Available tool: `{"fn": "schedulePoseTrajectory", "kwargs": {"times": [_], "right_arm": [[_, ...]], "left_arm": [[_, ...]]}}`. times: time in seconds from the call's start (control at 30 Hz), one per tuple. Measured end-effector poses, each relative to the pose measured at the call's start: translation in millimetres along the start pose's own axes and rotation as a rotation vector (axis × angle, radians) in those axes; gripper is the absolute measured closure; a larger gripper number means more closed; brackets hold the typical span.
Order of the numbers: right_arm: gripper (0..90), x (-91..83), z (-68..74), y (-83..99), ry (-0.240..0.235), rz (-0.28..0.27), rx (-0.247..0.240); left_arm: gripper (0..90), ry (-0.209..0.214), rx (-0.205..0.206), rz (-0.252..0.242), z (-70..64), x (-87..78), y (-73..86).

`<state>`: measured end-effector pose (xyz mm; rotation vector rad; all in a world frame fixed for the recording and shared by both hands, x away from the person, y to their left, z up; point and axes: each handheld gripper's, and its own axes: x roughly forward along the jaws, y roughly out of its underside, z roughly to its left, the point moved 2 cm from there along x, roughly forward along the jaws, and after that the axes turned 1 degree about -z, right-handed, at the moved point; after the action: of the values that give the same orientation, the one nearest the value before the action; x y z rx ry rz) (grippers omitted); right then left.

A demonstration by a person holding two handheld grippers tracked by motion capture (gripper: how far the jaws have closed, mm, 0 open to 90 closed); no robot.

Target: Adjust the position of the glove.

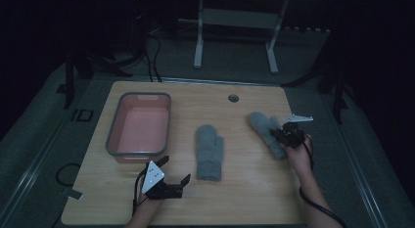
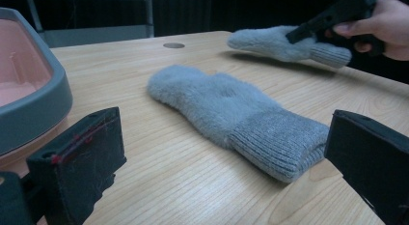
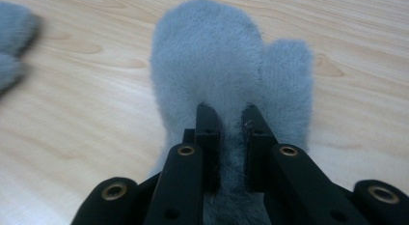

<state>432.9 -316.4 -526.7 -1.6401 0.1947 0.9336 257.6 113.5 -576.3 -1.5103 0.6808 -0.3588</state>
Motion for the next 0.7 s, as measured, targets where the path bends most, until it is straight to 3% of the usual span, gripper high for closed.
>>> {"fn": "schedulePoseTrajectory", "kwargs": {"times": [0.07, 0.2, 0.37, 0.53, 0.7], "right_arm": [[81.3, -5.0, 2.6, 1.7, 0.008, -0.01, 0.005], [81.4, -34.5, 12.9, 10.2, 0.044, -0.076, 0.026], [81.3, -55.4, 21.9, 24.8, 0.077, -0.086, 0.085], [81.3, -60.3, 34.6, 42.1, 0.124, -0.066, 0.101], [81.0, -55.6, 40.1, 56.2, 0.143, -0.059, 0.151]], "left_arm": [[0.8, 0.0, -0.005, -0.004, 0.4, -0.3, 0.1], [0.8, -0.001, 0.0, -0.003, -0.3, -0.3, 0.1], [0.8, -0.002, 0.001, -0.005, -0.4, -0.5, 0.2], [0.8, -0.005, 0.006, -0.005, -0.7, -1.0, 0.3], [0.8, 0.0, 0.004, -0.006, -0.4, -1.0, 0.3]]}}
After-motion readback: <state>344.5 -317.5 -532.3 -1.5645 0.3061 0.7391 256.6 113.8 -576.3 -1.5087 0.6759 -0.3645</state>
